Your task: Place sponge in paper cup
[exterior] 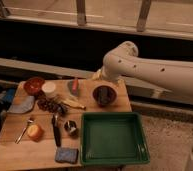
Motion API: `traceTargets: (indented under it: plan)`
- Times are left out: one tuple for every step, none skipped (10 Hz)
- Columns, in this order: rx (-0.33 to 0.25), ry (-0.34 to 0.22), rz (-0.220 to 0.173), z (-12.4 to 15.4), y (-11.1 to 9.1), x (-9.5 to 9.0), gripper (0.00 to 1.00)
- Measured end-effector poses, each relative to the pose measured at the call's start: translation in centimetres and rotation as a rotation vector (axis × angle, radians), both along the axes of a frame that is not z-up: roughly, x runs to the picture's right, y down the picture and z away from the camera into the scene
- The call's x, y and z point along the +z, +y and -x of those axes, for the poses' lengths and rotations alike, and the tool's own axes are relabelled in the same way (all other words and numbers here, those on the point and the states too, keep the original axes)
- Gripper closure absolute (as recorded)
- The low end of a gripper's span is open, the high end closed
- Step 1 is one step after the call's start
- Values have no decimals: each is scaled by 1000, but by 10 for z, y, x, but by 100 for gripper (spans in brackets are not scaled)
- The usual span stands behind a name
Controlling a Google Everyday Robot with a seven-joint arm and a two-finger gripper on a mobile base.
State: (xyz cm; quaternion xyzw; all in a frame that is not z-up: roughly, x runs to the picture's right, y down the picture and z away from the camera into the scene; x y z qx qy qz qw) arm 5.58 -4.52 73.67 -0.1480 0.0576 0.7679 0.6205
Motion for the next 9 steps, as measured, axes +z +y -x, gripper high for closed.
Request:
traceTargets:
  plan:
    - [-30,-23,10,13,3,-4,20]
    - [-68,-56,25,31,12,-9,20]
    - [-106,-82,42,42,26,-16,20]
    - [-125,-103,64,48,40,-21,20]
    - [-135,-125,92,53,54,-24,20]
    - [-151,-144,135,58,75,-29,20]
    - [-169,-156,172,63,92,-31,20]
    - [-191,-169,204,69,107,-33,20]
    - [-226,-183,250,73,128,-37,20]
